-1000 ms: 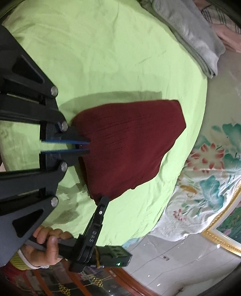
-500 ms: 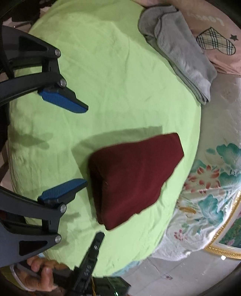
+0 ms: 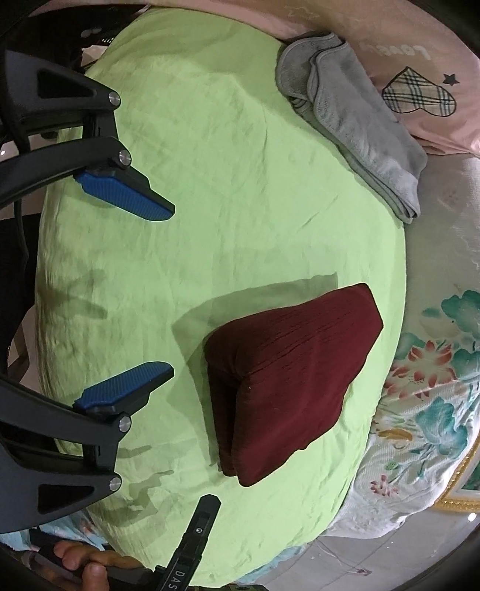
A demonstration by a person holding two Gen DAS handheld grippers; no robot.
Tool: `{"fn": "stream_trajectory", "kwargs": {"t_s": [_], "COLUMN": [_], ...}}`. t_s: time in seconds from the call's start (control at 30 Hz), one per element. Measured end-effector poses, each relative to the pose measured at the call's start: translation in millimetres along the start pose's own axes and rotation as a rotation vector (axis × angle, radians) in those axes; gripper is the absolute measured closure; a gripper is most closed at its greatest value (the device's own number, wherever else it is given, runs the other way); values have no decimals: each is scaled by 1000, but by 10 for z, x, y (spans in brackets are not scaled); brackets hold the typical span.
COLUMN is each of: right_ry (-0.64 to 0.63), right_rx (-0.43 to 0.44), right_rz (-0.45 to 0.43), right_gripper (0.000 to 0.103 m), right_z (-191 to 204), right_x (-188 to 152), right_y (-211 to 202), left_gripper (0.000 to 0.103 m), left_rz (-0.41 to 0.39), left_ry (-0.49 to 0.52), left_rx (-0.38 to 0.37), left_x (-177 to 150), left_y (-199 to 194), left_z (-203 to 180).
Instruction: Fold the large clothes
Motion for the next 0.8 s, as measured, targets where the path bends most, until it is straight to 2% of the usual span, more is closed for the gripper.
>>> {"fn": "stream_trajectory", "kwargs": {"t_s": [0.3, 0.6, 0.8], "right_ry": [-38, -64, -83], "right_rx": [-13, -19, -16], "right_rz": [16, 23, 21], "right_gripper": [38, 31, 30], "right_z": [72, 108, 135], "right_x": [-43, -44, 63], "right_y": [-35, -72, -61], "left_gripper": [23, 22, 21], "left_rz": [-8, -33, -65], "left_ry": [33, 59, 76], "left_rx": [47, 83, 102], "left_x": [20, 95, 220], "left_y": [-45, -111, -153], "left_z": [-8, -10, -19]}}
Point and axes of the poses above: each gripper's, at about its wrist camera, not at the fingertips, and y roughly the way its jaws point, z to its left, x to its top, the point moved 9 cm from there along y, roughly the way its jaws point, and after that the axes turned 14 degrees about x, right-handed, at the moved point
